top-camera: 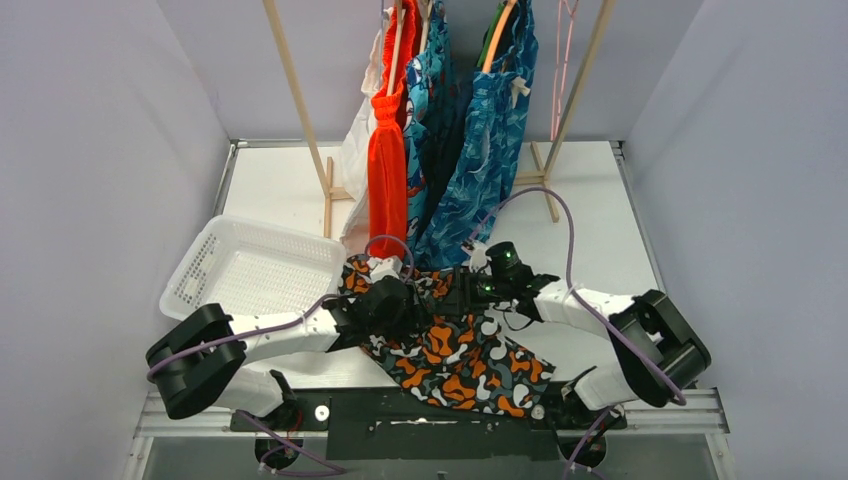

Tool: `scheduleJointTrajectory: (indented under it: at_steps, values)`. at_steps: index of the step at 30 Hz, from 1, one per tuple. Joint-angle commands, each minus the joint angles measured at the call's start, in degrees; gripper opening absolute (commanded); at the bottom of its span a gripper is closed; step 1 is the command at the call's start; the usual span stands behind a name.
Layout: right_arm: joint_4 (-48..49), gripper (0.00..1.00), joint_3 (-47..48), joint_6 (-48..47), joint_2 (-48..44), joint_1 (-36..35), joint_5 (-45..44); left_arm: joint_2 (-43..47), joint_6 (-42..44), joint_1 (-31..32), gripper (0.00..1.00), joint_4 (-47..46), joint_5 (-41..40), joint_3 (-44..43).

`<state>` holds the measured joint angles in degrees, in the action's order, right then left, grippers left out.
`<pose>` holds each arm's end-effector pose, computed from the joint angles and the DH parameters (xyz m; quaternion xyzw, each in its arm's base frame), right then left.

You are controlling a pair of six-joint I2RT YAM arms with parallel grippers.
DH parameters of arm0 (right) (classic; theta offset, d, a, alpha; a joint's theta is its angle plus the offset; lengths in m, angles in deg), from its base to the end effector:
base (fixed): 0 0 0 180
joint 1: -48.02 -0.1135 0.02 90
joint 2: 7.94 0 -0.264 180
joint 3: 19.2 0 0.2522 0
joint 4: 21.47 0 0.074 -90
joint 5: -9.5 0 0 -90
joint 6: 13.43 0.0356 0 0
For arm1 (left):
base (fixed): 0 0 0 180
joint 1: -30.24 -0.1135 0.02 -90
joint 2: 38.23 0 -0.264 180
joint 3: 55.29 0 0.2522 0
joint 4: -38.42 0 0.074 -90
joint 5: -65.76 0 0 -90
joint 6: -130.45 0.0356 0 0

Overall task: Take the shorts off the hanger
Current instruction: Adjust the shorts at the center of the board.

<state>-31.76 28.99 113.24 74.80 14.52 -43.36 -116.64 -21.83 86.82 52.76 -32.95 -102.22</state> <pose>0.2107 0.1653 0.1602 -0.0980 0.8783 0.4498 0.1288 0.1467 -0.2125 0.1621 -0.0745 0.9214 -0.2871 0.2513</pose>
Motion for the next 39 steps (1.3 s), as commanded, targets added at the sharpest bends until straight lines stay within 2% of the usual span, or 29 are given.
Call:
scheduleJointTrajectory:
  at_steps: [1,6,9,14,18,21,26,31,35,39]
  values:
    - [7.1,0.32,-4.4,1.2,-6.4,0.3,-0.8,0.6,-2.6,-1.4,0.58,-6.2,2.9,-1.3]
    - [14.6,0.28,-11.2,3.1,-11.2,-1.0,3.4,1.4,-6.2,-3.9,0.69,-12.5,5.4,0.2]
    - [16.5,0.28,-14.2,2.7,-11.6,-2.1,3.6,-0.2,-7.8,-4.9,0.71,-14.0,6.9,-1.4]
    - [18.4,0.28,-17.7,1.1,-13.9,-2.2,3.0,-6.0,-8.8,-5.2,0.74,-9.7,8.5,-7.7]
    - [17.8,0.29,-17.8,-1.2,-13.6,-2.6,3.4,-10.3,-9.8,-5.2,0.75,-10.2,10.1,-9.7]
    - [16.8,0.32,-18.0,-2.5,-12.9,-3.4,3.7,-13.8,-9.8,-5.0,0.75,-5.7,9.8,-13.0]
    - [15.2,0.41,-19.7,-3.0,-17.5,-4.1,2.5,-19.2,-7.3,-4.2,0.75,6.8,4.8,-19.3]
    - [9.9,0.59,-20.5,-3.4,-28.7,-4.0,-0.1,-23.5,-4.2,-2.2,0.75,17.1,-1.2,-24.7]
    - [-0.8,0.68,-19.1,-4.4,-37.6,-3.0,-7.9,-27.7,-2.5,0.4,0.76,24.3,-5.3,-28.5]
    - [-10.8,0.71,-17.2,-3.2,-47.2,-2.1,-19.5,-30.1,-3.0,2.1,0.76,28.0,-6.6,-28.7]
